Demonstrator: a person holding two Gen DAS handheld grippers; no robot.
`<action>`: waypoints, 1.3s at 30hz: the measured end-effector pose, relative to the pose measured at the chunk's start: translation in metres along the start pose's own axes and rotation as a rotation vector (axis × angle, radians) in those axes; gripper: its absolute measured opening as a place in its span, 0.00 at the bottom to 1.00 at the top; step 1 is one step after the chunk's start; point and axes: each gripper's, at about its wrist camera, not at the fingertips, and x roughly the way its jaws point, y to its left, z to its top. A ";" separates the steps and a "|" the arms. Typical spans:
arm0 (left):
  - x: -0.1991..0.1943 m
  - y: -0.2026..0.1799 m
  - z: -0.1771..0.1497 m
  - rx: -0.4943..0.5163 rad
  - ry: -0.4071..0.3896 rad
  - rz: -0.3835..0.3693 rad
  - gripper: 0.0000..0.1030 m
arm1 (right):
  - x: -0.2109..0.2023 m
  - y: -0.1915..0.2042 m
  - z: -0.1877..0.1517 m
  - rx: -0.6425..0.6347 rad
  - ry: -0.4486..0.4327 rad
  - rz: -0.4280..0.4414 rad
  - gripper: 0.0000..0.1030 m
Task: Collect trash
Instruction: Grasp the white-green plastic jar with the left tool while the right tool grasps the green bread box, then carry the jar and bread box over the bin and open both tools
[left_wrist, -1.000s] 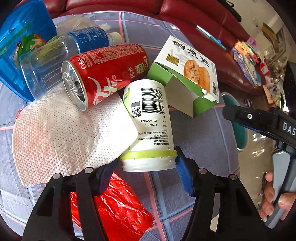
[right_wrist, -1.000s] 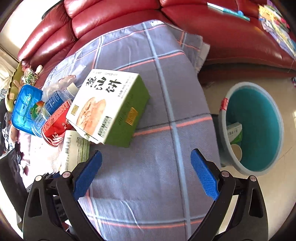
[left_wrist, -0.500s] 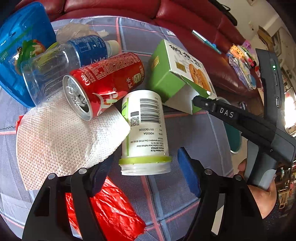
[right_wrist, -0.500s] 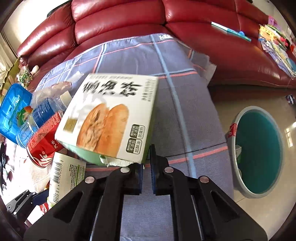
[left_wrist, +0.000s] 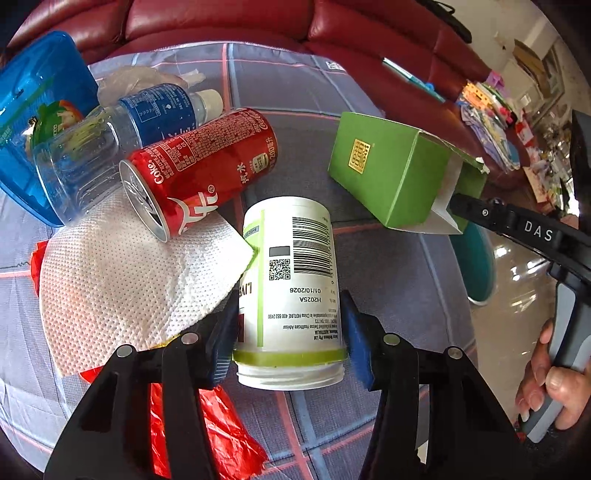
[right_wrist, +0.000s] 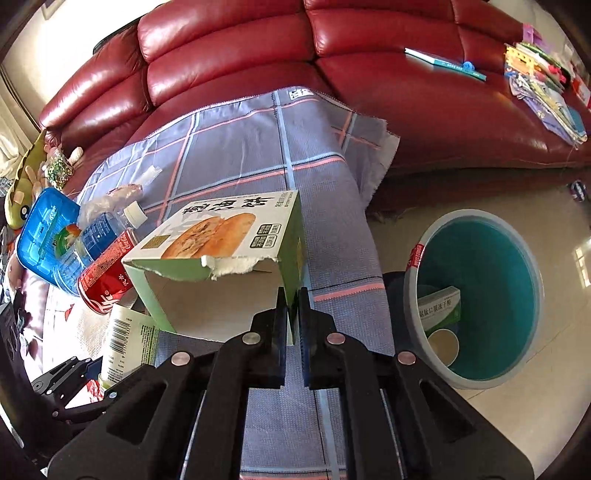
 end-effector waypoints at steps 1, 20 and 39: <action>-0.004 -0.002 -0.001 0.008 -0.005 -0.002 0.51 | -0.003 -0.001 0.000 -0.009 -0.002 -0.003 0.05; 0.013 -0.005 0.000 0.035 0.020 -0.002 0.55 | 0.036 0.018 -0.004 -0.071 0.022 0.029 0.53; -0.025 -0.020 0.015 0.095 -0.060 -0.080 0.50 | -0.015 -0.005 0.014 -0.029 -0.103 0.069 0.04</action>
